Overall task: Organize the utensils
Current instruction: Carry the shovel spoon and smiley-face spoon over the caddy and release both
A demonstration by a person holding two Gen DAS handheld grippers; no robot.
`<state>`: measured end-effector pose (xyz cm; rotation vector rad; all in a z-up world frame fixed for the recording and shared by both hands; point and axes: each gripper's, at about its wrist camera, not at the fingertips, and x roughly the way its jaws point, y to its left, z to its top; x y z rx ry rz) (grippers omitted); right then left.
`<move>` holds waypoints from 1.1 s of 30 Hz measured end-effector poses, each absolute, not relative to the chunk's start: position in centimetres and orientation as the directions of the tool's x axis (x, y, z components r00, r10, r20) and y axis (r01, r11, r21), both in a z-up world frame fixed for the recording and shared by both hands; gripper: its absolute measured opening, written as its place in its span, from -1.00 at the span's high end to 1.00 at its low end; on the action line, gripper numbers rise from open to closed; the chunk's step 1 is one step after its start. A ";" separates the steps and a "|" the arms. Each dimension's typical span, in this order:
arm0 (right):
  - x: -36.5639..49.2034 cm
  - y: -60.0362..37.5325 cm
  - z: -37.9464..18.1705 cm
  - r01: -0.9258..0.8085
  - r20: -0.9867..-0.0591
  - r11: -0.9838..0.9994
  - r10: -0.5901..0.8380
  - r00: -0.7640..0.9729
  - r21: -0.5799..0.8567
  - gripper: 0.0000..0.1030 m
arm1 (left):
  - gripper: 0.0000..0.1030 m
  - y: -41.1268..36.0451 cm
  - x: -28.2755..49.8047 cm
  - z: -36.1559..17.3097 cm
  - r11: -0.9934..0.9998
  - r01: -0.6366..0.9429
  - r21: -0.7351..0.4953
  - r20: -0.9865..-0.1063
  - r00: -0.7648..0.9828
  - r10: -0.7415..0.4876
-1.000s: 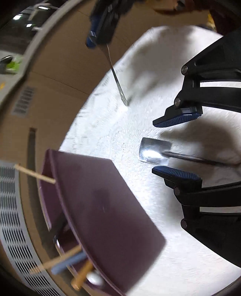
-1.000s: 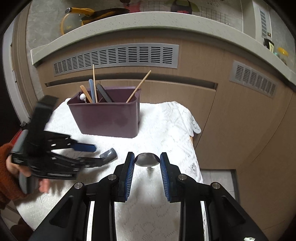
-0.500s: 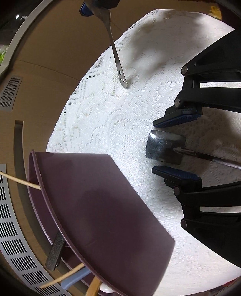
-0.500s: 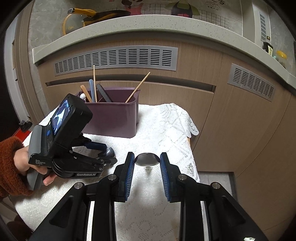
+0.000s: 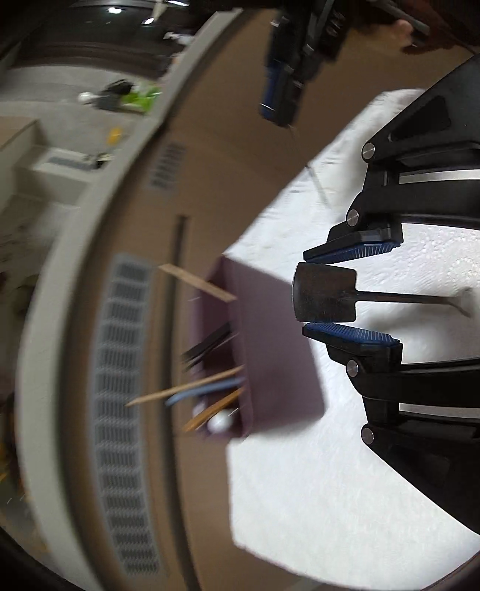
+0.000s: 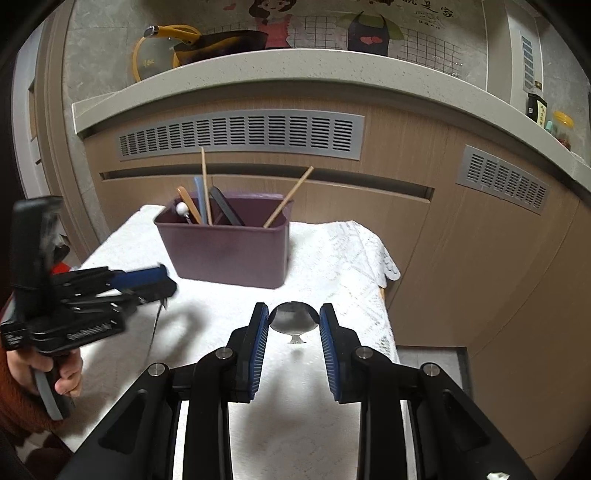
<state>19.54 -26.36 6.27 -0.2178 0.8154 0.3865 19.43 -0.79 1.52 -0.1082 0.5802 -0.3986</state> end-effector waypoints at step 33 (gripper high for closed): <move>37.0 -15.2 3.0 -0.524 -0.874 0.849 0.305 0.377 0.070 0.50 | 0.36 1.5 34.5 5.1 0.930 0.081 -0.358 -0.432 0.869 -0.242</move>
